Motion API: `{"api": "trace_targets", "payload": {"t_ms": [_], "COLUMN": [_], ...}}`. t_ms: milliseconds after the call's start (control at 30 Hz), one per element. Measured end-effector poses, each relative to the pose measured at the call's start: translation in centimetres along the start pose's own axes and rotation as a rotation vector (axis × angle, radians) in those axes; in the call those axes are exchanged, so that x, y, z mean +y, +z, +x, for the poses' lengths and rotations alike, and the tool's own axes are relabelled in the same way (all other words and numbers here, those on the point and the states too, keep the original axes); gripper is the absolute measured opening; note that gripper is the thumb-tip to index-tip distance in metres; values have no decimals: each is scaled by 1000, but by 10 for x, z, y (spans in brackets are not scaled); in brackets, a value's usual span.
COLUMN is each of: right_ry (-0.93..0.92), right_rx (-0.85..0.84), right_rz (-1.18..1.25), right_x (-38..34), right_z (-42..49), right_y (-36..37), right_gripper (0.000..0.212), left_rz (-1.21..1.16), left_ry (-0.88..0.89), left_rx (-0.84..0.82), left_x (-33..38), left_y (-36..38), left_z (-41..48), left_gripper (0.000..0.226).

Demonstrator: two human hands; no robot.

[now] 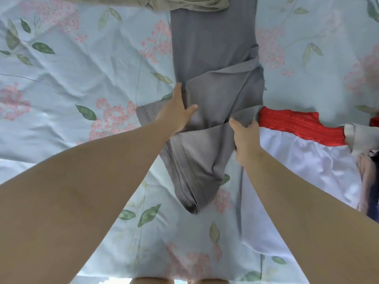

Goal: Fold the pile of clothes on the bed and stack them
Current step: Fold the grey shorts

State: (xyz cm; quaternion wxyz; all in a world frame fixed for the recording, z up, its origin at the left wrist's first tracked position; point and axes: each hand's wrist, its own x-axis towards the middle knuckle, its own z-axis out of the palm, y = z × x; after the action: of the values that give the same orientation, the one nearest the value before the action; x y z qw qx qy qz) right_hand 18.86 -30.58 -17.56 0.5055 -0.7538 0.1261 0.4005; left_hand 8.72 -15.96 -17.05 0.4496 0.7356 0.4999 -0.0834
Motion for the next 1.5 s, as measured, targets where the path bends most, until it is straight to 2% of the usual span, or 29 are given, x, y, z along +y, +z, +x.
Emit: {"api": "trace_targets", "payload": {"t_ms": [33, 67, 133, 200, 267, 367, 467, 533, 600, 633, 667, 733, 833, 900, 967, 1067, 1167, 1267, 1400, 1500], "right_ry": [-43, -96, -196, -249, -240, -206, -116, -20, 72, 114, 156, 175, 60, 9, -1, -33, -99, -21, 162, 136], "right_rx": [12, 6, -23, -71, -124, -187, -367, -476, -490, -446, -380, -223, -47, 17, 63, 84, 103, 103, -137, -282], "right_rz": [-56, -124, -275, -370, -458, -589, -688, -780, -822, -787, -707, -472, -253, -169, -166, -204, -99, 79, 186, 212], "right_x": [-1, -1, 1, 3, 10, 23, 44, 65, 79, 80, 76, 59, 20, -6, -24, -44, -56, -77, -103, -121], "right_z": [3, 3, 1, -4, -8, -21, -51, -74, -86, -84, -79, -62, -26, -2, 21, 44, 68, 78, 68, 45], "right_y": [5, 9, 11, 6, -4, -14, -12, -13, -14, -14, -14, -13, -4, 8, 20, 31, 40, 49, 50, 44], "right_gripper": [65, 50, 29, 32, 38, 44, 34, 42, 44, 40, 32, 15, 7, 18, 43, 77, 67, 62, 17, 13], "left_rz": [36, 99, 217, 235, 237, 364, 470, 582, 581, 539, 485, 348, 190, 124, 16, -178, -326, -522, -769, -883], "left_ry": [-1, 8, 26, 53, 67, 85, 38, -18, -116, -149, -168, -188, -166, -151, -201, -248, -196, -211, -274, -286], "left_rx": [3, -9, -35, -26, -60, -250, -448, -639, -823, -862, -854, -727, -275, -23, 68, 135, 143, 116, -106, -154], "left_x": [3, 8, 16, 14, 3, -23, -55, -70, -77, -77, -74, -60, -36, -25, -21, -19, -15, -5, 18, 37], "left_y": [-1, -2, -3, -2, -1, -3, -9, -17, -29, -38, -45, -56, -60, -57, -51, -41, -35, -39, -61, -84], "left_z": [4, 7, 14, 17, 11, -19, -62, -88, -98, -97, -92, -76, -39, -11, 16, 46, 62, 63, 51, 29], "left_gripper": [75, 71, 54, 27, 23, 28, 20, 15, 20, 21, 21, 32, 51, 52, 57, 66, 70, 58, 29, 10]}}
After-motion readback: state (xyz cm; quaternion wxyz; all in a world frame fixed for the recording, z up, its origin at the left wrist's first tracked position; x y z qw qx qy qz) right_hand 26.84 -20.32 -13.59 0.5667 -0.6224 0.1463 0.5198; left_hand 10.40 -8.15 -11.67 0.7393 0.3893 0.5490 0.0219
